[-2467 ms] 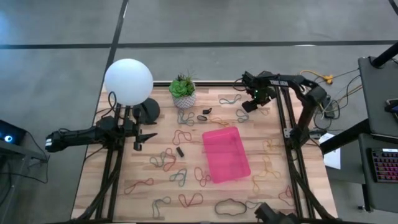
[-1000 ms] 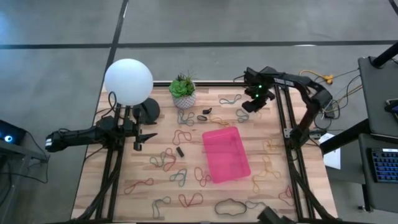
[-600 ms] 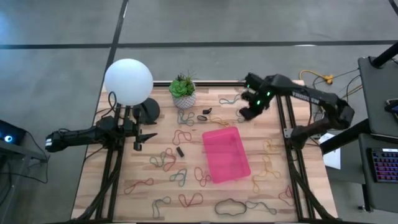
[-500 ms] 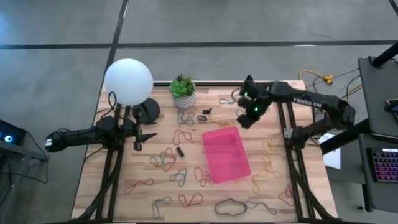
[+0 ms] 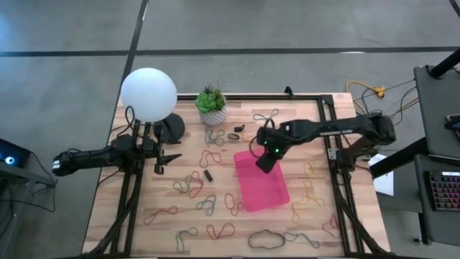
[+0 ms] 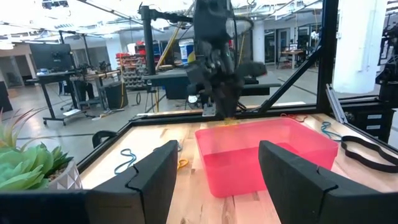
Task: Pick and place rubber bands into bin
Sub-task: Put the yellow rubber band into the red bin, then put the red rubber band into the red bin
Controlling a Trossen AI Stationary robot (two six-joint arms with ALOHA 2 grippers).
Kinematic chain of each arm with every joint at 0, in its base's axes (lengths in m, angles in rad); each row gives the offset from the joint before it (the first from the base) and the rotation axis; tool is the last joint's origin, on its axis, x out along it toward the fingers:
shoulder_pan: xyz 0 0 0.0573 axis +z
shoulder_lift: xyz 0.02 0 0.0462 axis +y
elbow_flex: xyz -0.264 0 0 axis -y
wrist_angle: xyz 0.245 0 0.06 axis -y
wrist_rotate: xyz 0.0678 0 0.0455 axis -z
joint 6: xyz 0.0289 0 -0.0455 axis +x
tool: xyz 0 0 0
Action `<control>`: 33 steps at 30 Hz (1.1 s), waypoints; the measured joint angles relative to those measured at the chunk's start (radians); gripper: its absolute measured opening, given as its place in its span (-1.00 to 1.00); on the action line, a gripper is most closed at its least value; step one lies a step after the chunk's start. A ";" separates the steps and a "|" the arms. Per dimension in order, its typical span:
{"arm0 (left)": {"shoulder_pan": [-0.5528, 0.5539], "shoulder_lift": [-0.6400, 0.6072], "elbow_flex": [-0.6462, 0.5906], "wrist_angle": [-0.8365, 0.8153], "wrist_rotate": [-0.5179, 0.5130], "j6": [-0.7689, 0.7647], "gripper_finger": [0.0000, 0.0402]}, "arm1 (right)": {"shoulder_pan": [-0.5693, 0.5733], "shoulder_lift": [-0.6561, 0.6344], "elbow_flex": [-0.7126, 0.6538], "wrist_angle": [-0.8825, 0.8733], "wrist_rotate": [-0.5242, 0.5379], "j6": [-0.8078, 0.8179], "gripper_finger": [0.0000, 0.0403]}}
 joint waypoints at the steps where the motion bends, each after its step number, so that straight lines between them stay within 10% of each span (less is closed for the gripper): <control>1: 0.000 0.000 0.000 0.000 0.000 0.000 0.04 | 0.002 0.015 0.000 0.000 -0.001 0.000 -0.64; 9: 0.000 0.000 0.000 0.051 -0.026 0.079 0.04 | 0.035 0.080 0.093 0.002 0.003 -0.084 -0.03; 15: -0.003 -0.002 0.000 0.252 0.029 -0.433 0.04 | 0.044 0.071 0.210 -0.003 0.079 -0.113 0.14; 23: -0.004 -0.003 0.000 0.528 0.004 -0.680 0.04 | 0.043 0.074 0.292 -0.005 0.162 -0.112 0.17; 33: -0.011 0.091 0.146 0.293 0.103 -0.426 0.04 | 0.043 0.074 0.294 -0.039 0.164 -0.112 0.17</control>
